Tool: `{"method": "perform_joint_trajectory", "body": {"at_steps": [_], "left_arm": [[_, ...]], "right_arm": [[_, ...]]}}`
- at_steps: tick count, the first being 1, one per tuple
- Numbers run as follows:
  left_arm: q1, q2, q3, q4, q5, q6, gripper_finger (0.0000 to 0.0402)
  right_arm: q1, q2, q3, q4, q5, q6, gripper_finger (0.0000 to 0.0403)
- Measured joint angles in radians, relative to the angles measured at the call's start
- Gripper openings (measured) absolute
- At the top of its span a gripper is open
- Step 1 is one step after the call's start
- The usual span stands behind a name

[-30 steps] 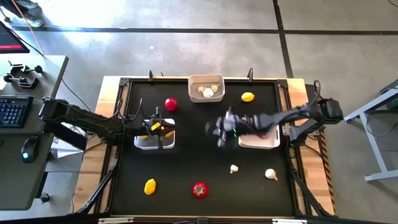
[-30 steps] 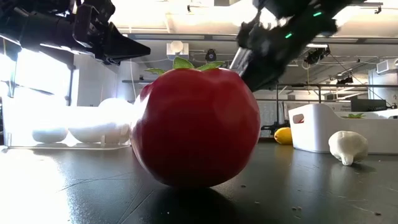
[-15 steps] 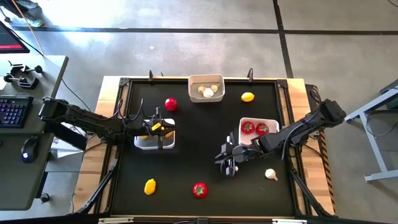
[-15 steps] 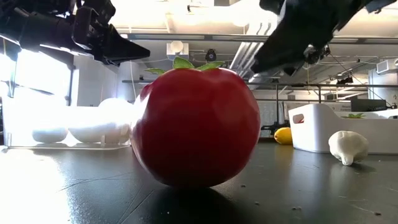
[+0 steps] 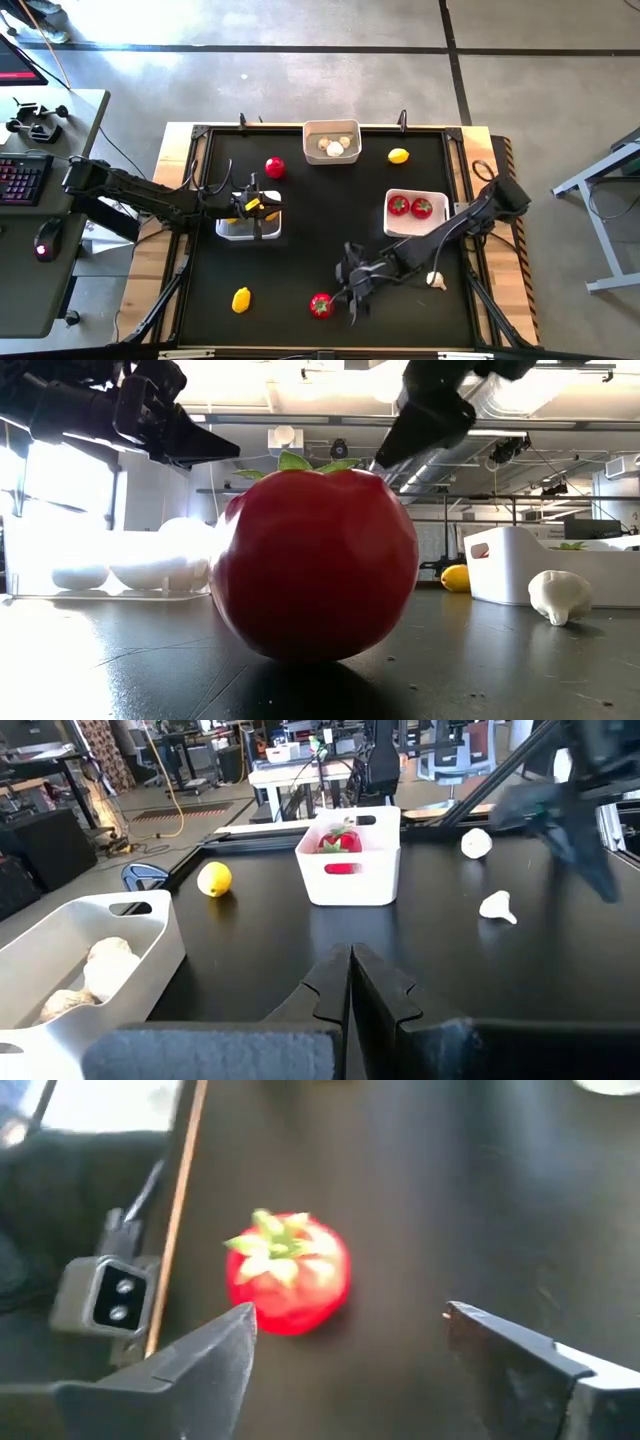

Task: Sort produce into baskets
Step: Put the red tomato into the bottom right white bin

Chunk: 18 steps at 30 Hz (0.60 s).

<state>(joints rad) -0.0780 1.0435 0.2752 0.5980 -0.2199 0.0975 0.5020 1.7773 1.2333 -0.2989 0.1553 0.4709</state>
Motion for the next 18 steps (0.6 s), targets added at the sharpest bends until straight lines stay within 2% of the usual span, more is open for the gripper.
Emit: {"method": "perform_joint_trajectory", "body": {"at_steps": [5, 11, 18], "left_arm": [[0.000, 0.000, 0.000, -0.001, 0.000, 0.000, 0.0000], [0.000, 0.000, 0.000, -0.003, 0.000, -0.015, 0.0000], [0.000, 0.000, 0.000, -0.003, 0.000, -0.041, 0.0000]], "right_arm": [[-0.005, 0.080, 0.075, -0.008, -0.101, -0.055, 0.0335], [-0.043, 0.107, 0.081, 0.050, -0.192, -0.128, 0.0338], [-0.031, 0.109, 0.080, 0.054, -0.206, -0.159, 0.0338]]}}
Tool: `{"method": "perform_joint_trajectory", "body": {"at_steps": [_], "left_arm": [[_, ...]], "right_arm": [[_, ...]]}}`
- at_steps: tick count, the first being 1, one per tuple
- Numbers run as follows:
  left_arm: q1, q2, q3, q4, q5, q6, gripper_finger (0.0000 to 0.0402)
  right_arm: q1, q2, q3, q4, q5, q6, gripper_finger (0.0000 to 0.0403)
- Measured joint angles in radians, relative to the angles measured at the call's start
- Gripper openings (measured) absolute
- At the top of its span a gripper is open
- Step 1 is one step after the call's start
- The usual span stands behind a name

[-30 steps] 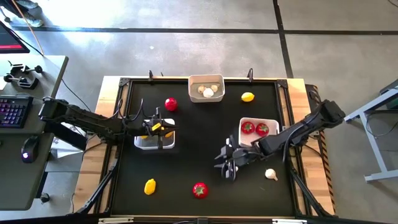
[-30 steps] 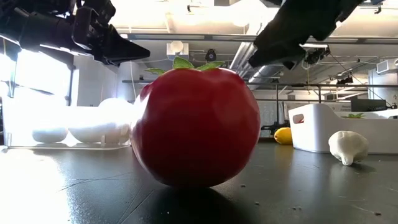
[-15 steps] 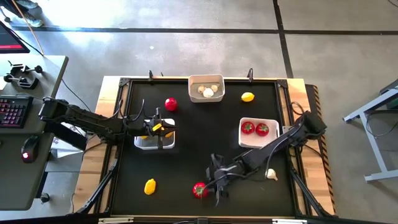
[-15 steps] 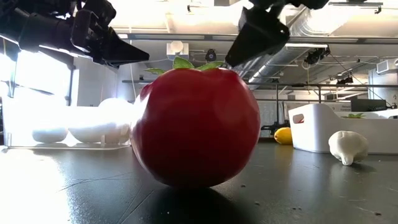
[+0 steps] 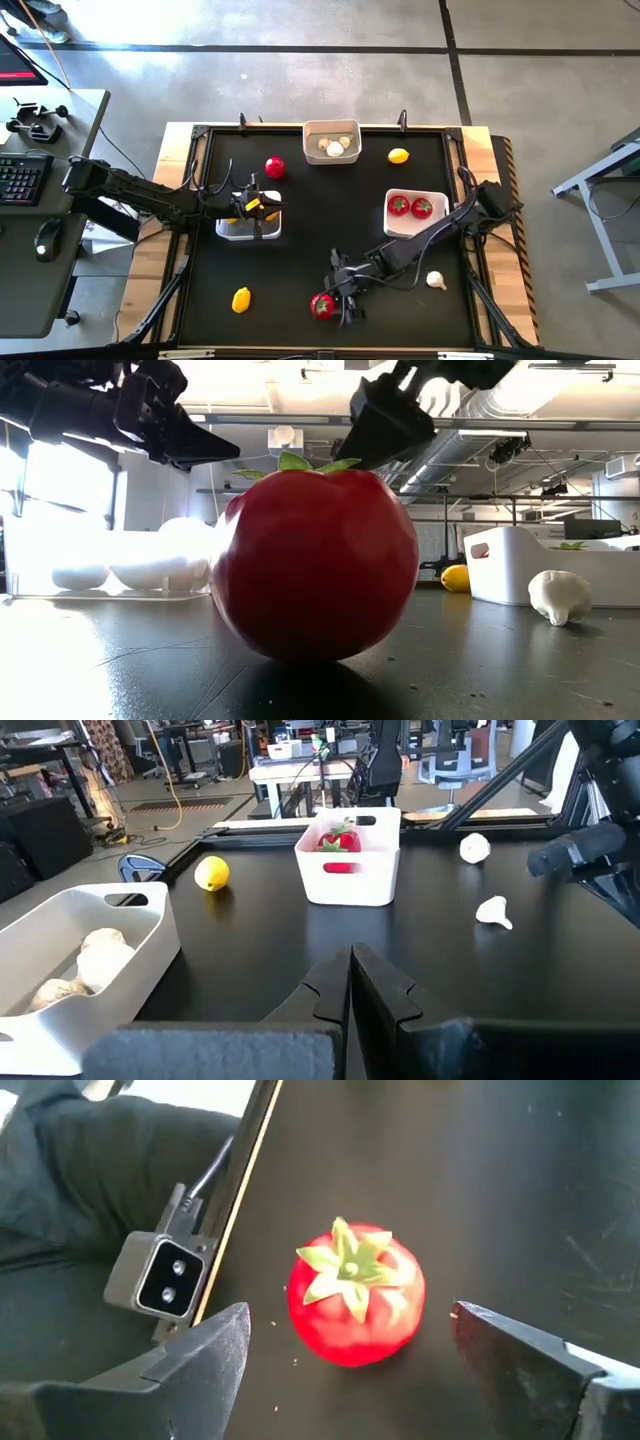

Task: Sort produce into baskets
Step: Put the red tomato into the bottom right white bin

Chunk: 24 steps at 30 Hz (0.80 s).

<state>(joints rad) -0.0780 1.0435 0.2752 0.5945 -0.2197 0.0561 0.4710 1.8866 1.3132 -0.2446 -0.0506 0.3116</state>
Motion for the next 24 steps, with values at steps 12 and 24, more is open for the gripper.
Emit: {"method": "perform_joint_trajectory", "body": {"at_steps": [12, 24], "left_arm": [[0.000, 0.000, 0.000, -0.010, -0.011, -0.019, 0.0000], [0.000, 0.000, 0.000, -0.030, -0.012, -0.048, 0.0000]], "right_arm": [[0.016, 0.072, -0.002, 0.066, 0.040, 0.075, 0.0338], [0.040, 0.092, -0.002, 0.112, 0.102, 0.043, 0.0338]]}}
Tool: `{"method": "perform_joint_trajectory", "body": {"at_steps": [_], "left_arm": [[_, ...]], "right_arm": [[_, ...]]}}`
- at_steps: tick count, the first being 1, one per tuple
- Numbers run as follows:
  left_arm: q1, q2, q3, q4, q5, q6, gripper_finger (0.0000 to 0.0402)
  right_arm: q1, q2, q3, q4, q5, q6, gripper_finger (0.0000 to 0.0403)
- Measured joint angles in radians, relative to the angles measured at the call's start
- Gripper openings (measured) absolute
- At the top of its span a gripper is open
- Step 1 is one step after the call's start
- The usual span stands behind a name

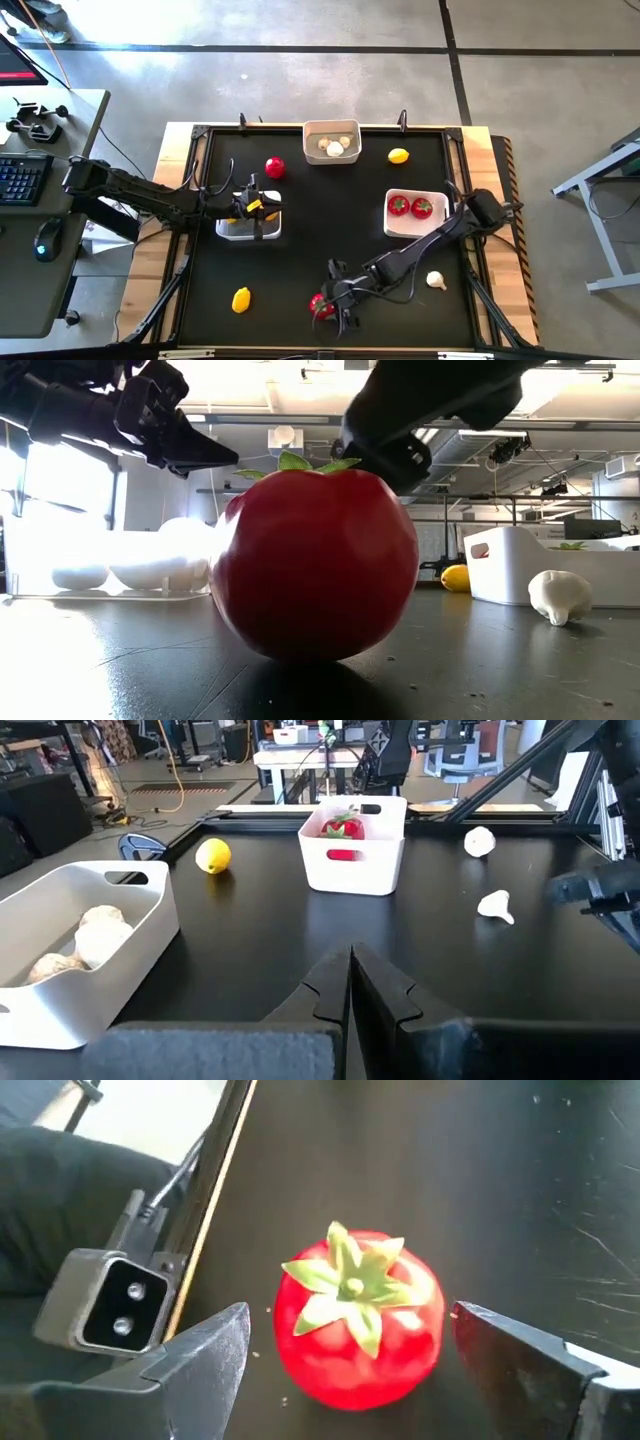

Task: Sort produce into baskets
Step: Put the red tomato into the bottom right white bin

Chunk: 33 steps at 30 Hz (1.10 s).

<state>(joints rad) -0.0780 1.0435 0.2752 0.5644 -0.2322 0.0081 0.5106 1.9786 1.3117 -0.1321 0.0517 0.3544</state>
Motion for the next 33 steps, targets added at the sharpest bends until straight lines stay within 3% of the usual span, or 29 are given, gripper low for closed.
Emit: {"method": "perform_joint_trajectory", "body": {"at_steps": [13, 20, 22, 26, 33], "left_arm": [[0.000, 0.000, 0.000, -0.003, -0.041, -0.013, 0.0000], [0.000, 0.000, 0.000, -0.019, -0.041, -0.026, 0.0000], [0.000, 0.000, 0.000, -0.022, -0.041, -0.034, 0.0000], [0.000, 0.000, 0.000, -0.028, -0.041, -0.041, 0.0000], [0.000, 0.000, 0.000, -0.030, -0.041, -0.033, 0.0000]], "right_arm": [[-0.014, 0.088, 0.000, 0.064, -0.010, -0.024, 0.0334], [-0.027, 0.086, 0.000, 0.077, -0.015, -0.015, 0.0267], [-0.026, 0.070, 0.000, 0.077, 0.023, -0.015, 0.0245], [-0.026, -0.043, 0.000, -0.014, 0.108, 0.007, 0.0242], [0.007, -0.345, 0.000, -0.520, 0.452, 0.254, 0.0242]]}}
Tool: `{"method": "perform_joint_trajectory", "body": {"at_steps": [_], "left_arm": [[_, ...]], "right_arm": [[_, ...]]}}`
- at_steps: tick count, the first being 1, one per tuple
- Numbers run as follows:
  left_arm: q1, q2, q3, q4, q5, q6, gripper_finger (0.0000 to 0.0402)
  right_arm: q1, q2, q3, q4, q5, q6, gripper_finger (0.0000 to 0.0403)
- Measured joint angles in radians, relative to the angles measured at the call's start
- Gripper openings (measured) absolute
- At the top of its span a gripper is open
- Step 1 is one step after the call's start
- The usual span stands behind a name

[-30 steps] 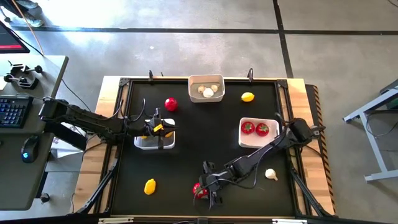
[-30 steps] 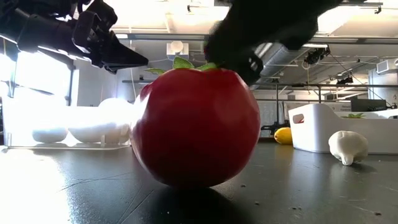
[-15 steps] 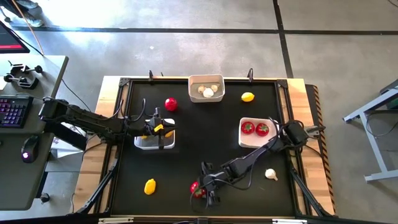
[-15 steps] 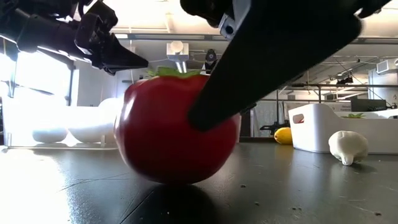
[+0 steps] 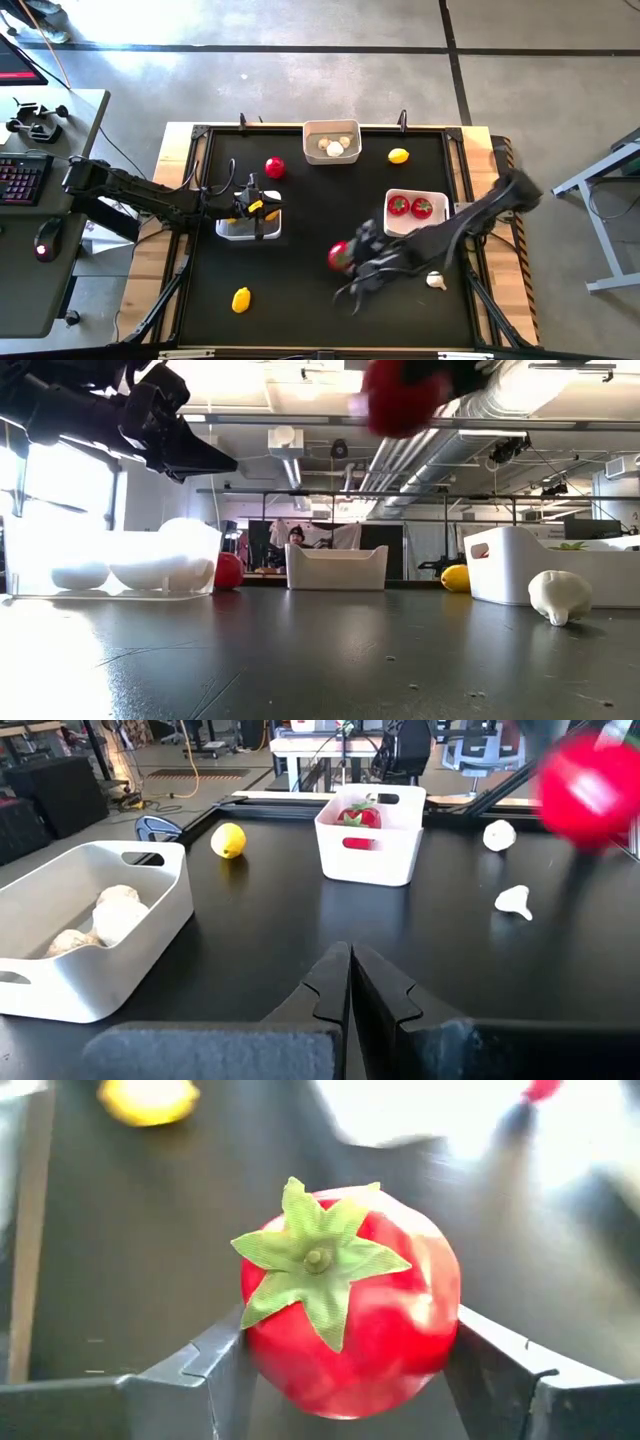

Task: Sort produce into baskets
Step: Put the red tomato into the bottom right white bin

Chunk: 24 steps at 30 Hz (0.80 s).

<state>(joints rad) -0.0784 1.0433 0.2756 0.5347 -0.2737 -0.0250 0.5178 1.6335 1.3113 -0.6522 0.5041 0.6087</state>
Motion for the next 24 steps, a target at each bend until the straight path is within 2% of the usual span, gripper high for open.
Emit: {"method": "perform_joint_trajectory", "body": {"at_steps": [3, 7, 12, 18, 24], "left_arm": [[-0.002, 0.000, 0.000, 0.000, 0.000, 0.000, 0.0000], [-0.002, 0.000, 0.000, 0.000, 0.000, 0.002, 0.0000], [-0.002, 0.000, 0.000, 0.000, 0.000, 0.011, 0.0000], [-0.002, 0.000, 0.000, 0.000, 0.000, 0.011, 0.0000], [-0.002, 0.000, 0.000, 0.000, 0.000, 0.011, 0.0000]], "right_arm": [[0.028, -0.123, -0.037, -0.203, 0.113, 0.228, 0.0242], [0.080, -0.279, -0.165, -0.392, 0.181, 0.589, 0.0242], [0.113, -0.420, -0.395, -0.430, 0.195, 0.916, 0.0241], [0.096, -0.479, -0.607, -0.364, 0.173, 1.098, 0.0241], [0.068, -0.484, -0.697, -0.323, 0.172, 1.148, 0.0241]]}}
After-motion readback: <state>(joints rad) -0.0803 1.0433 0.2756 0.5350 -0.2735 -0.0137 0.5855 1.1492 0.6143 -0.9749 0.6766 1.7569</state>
